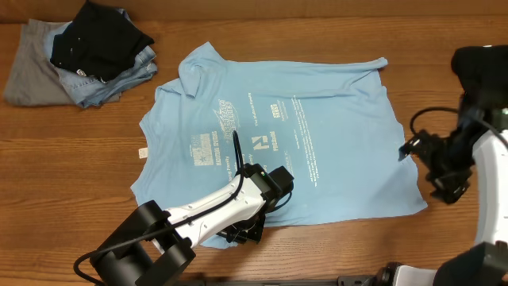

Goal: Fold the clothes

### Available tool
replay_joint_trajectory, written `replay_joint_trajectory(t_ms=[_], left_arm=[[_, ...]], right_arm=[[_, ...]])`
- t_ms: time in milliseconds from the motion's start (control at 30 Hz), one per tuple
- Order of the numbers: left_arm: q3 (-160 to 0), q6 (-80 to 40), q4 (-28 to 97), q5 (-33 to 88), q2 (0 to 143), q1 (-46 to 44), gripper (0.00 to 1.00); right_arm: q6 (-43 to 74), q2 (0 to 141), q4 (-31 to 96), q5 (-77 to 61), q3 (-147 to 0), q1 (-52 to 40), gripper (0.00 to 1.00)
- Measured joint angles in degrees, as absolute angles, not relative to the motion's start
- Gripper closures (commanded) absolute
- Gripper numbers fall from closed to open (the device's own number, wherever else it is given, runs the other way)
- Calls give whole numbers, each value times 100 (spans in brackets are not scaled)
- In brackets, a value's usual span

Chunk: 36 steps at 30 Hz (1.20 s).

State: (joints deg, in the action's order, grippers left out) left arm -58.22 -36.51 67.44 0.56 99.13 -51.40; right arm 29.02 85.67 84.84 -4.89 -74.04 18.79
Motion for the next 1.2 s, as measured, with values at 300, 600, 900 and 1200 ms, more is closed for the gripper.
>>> replay_joint_trajectory(t_ms=[300,600,900,1200], left_arm=[[-5824,-3651,6823,56,9913,-5140,95],[-5824,-3651,6836,56,9913,-5140,95],[-5824,-3651,6928,56,9913,-5140,95],[-5824,-3651,7008,56,9913,-5140,96]], right_arm=[[3756,8663,7223,-615,-5712,1883,6],[4128,8663,6119,-757,-4563,1986,23],[4226,8661,5343,-880,-3979,1984,33],[4397,8617,5269,-875,-3920,1988,71]])
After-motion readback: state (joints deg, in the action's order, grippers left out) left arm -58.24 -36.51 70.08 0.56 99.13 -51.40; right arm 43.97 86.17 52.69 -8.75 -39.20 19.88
